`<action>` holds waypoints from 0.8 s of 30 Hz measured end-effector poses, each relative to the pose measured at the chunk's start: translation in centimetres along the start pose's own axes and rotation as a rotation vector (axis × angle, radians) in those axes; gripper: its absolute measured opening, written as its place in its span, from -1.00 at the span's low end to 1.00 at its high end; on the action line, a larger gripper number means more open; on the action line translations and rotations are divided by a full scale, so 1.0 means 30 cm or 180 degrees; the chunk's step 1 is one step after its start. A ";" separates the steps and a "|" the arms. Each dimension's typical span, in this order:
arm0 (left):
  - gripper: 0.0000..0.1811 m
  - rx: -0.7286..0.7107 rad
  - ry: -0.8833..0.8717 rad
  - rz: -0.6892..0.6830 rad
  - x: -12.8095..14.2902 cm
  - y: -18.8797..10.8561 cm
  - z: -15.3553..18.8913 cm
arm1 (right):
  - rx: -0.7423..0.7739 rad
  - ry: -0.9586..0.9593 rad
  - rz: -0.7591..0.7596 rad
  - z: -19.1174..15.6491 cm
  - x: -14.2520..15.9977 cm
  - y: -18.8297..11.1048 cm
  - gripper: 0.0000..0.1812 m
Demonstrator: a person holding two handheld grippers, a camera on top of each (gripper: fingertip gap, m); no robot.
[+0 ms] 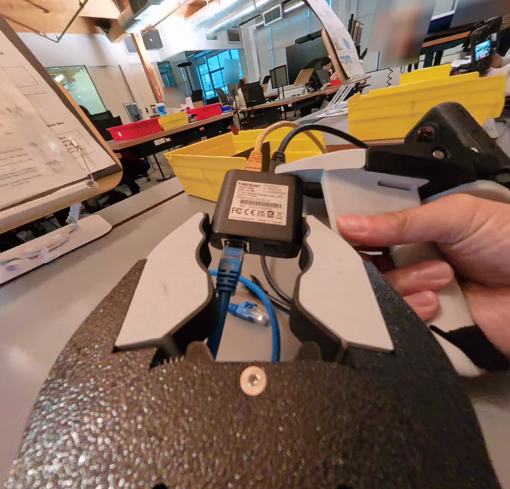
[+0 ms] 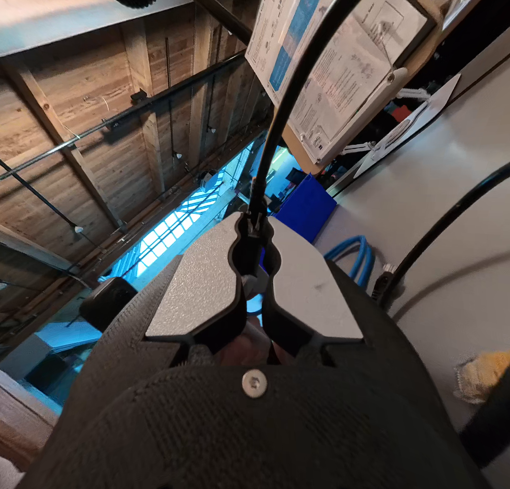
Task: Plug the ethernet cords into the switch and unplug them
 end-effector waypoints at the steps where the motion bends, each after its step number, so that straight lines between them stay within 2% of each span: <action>1: -0.32 -0.0018 0.0093 -0.0021 0.003 -0.002 -0.004 | 0.0044 -0.0044 0.0124 0.004 -0.033 -0.013 -0.87; 3: -0.32 -0.0131 0.0011 -0.0045 0.015 -0.016 -0.046 | 0.0089 -0.0140 0.0280 0.020 -0.124 -0.056 -0.89; 4: -0.32 -0.0163 -0.0137 0.0000 0.009 -0.025 -0.075 | 0.0129 -0.0338 0.0040 0.023 -0.121 -0.057 -0.87; 6: -0.32 -0.0232 -0.0078 0.0101 -0.015 -0.035 -0.104 | 0.0146 -0.0622 -0.0283 -0.004 -0.094 -0.055 -0.87; 8: -0.32 -0.0330 0.0004 0.0094 -0.024 -0.042 -0.122 | 0.0151 -0.0793 -0.1028 -0.020 -0.022 -0.038 -0.87; 11: -0.32 -0.0559 0.0105 0.0071 -0.026 -0.070 -0.175 | 0.0254 -0.1277 -0.1666 -0.037 -0.008 -0.066 -0.87; 14: -0.32 -0.0894 0.0074 0.0115 -0.058 -0.116 -0.260 | 0.0195 -0.1517 -0.2105 -0.065 -0.001 -0.116 -0.86; 16: -0.32 -0.0987 -0.0041 0.0259 -0.101 -0.151 -0.301 | 0.0342 -0.1697 -0.2348 -0.044 0.007 -0.149 -0.86; 20: -0.32 -0.1112 -0.0265 0.0478 -0.169 -0.217 -0.367 | 0.0514 -0.2139 -0.2461 -0.021 -0.011 -0.176 -0.86; 21: -0.32 -0.1145 -0.0253 0.0478 -0.174 -0.228 -0.381 | 0.0550 -0.2225 -0.2410 -0.029 -0.029 -0.172 -0.87; 24: -0.32 -0.1129 -0.0235 0.0479 -0.167 -0.240 -0.398 | 0.0591 -0.2481 -0.2649 -0.069 -0.080 -0.168 -0.87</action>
Point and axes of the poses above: each gripper's, where its closed fingertips meet, y out along the fingers, x out of its underside, z = x × y across the jaws, the point moved 1 cm from there along -y, back along the fingers, and after that the axes turned 4 degrees about -z, right-handed, at the moved point
